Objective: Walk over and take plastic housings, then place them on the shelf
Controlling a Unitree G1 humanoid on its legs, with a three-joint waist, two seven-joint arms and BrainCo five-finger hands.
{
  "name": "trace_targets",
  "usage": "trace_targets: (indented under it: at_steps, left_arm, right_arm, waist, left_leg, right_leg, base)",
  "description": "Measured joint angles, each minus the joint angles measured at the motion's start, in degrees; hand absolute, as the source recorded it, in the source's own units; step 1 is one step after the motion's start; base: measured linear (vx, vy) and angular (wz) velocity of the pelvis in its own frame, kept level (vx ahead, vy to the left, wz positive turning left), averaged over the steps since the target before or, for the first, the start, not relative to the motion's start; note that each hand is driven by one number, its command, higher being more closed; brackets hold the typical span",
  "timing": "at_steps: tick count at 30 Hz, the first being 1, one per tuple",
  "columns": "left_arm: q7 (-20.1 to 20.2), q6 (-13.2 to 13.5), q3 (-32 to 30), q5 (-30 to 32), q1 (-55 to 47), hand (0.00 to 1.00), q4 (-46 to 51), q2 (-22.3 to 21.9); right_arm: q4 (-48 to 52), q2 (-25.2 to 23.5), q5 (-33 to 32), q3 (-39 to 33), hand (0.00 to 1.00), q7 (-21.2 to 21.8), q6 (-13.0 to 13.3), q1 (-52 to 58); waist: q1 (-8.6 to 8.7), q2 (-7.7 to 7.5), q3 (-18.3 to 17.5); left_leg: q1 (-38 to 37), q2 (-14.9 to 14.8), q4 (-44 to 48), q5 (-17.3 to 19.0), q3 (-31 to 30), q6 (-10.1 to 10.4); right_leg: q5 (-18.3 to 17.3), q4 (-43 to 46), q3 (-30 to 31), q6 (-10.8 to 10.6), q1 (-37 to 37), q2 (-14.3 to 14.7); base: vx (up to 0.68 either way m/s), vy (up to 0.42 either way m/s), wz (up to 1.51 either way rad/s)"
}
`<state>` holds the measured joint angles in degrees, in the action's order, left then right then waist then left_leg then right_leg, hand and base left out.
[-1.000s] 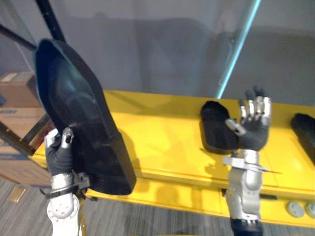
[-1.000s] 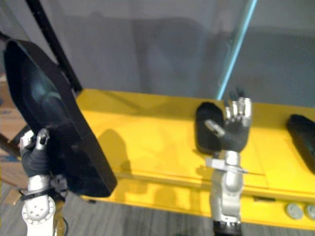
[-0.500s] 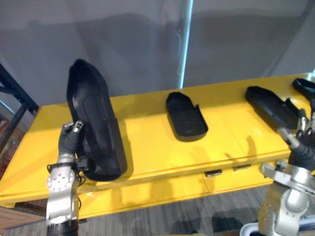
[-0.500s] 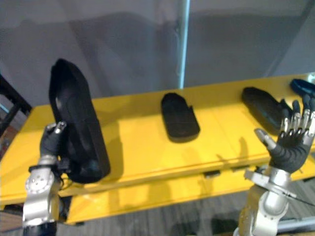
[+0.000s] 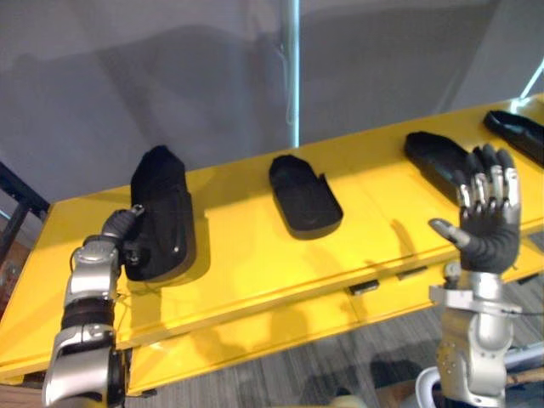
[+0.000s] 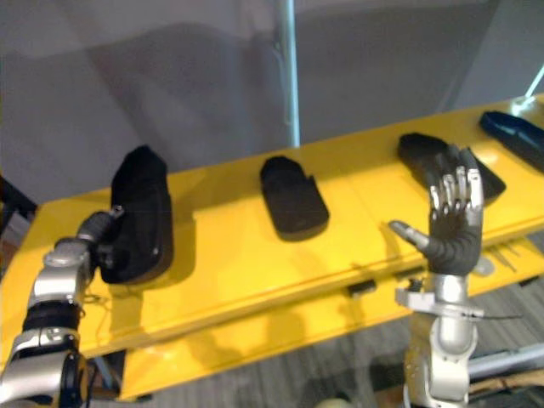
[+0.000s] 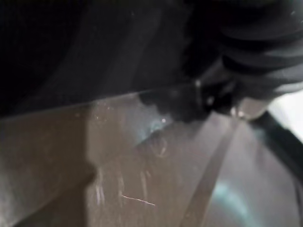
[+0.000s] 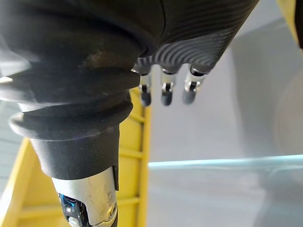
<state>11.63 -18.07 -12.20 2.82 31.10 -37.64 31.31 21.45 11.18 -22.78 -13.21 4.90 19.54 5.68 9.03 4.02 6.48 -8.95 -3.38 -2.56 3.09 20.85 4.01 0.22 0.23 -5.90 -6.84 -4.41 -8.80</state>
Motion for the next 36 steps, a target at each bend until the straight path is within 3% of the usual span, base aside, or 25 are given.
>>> trace_targets:
  at_steps: [6, 15, 27, 36]
  left_arm:
    - [1.4, -2.1, 2.3, 4.5, 1.7, 1.0, -5.7, 0.0]
    - [0.2, -2.4, 2.2, 8.9, 1.8, 1.0, -9.5, 0.0]
    - [-11.9, -2.5, 1.0, 9.5, 5.0, 1.0, -11.5, -0.1]
    - [-15.6, -3.8, 0.2, 8.3, 5.0, 1.0, -13.4, -0.2]
  right_arm:
    - [0.0, 0.6, 0.0, 1.1, 0.0, 0.3, -2.2, 0.1]
    - [-0.1, 0.6, -2.8, 1.0, 0.0, 2.2, -3.7, 1.1]
    - [-0.1, 2.1, -3.4, 1.0, 0.0, 3.5, -3.7, 2.2]
    - [-0.1, 2.4, -3.4, 0.9, 0.0, 4.0, -3.6, 3.2]
  waist:
    - [1.77, 0.01, 0.0]
    - [2.77, 0.26, 0.9]
    - [4.34, -0.02, 4.5]
    - [5.24, 0.07, 5.4]
  left_leg:
    - [-0.1, -0.1, 0.1, 0.0, 0.6, 0.0]
    - [0.0, -0.3, 0.2, 0.0, 2.1, 0.1]
    - [0.1, -0.2, 0.1, 0.0, 4.5, 0.1]
    - [0.1, -0.4, 0.2, 0.0, 5.1, 0.1]
  right_leg:
    - [0.0, 0.0, 1.5, 0.0, 0.5, -0.1]
    - [0.4, 0.2, 3.4, 0.2, 1.5, 0.1]
    - [0.5, 0.9, 6.0, 0.1, 3.5, 0.6]
    - [0.5, 1.4, 6.9, 0.1, 4.3, 0.8]
  base:
    - [-0.01, -0.006, -0.08]
    - [-0.04, -0.017, -0.09]
    - [-0.01, -0.013, -0.09]
    - [-0.02, -0.03, -0.06]
